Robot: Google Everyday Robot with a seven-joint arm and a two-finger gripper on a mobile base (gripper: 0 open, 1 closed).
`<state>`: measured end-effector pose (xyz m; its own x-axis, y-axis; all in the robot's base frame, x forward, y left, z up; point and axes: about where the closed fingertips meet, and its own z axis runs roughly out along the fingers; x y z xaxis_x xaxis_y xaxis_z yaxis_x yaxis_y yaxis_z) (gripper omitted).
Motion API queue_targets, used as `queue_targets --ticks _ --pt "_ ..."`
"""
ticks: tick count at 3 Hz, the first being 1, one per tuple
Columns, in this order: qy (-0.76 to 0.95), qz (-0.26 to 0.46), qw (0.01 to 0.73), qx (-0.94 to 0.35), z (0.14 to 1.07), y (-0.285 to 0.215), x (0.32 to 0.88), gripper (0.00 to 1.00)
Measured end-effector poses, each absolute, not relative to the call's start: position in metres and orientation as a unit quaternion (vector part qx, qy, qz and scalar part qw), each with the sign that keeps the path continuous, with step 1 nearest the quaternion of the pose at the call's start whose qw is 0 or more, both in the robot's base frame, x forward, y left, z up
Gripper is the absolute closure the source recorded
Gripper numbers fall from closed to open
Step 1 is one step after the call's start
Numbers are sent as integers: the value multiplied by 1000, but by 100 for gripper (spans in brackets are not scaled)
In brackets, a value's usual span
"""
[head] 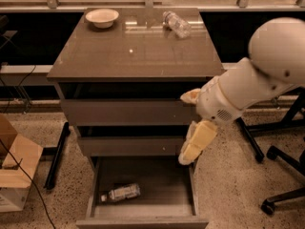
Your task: Pick blue plastic bottle from bottom drawer and place on counter
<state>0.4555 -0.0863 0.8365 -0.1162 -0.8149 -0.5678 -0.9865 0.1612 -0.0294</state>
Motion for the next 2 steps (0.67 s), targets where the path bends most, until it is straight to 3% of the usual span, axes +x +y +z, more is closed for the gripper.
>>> queue_targets --ticks 1,2 --pt "719 238 222 -615 781 -59 470 0" --pt "719 248 216 -612 770 -58 472 0"
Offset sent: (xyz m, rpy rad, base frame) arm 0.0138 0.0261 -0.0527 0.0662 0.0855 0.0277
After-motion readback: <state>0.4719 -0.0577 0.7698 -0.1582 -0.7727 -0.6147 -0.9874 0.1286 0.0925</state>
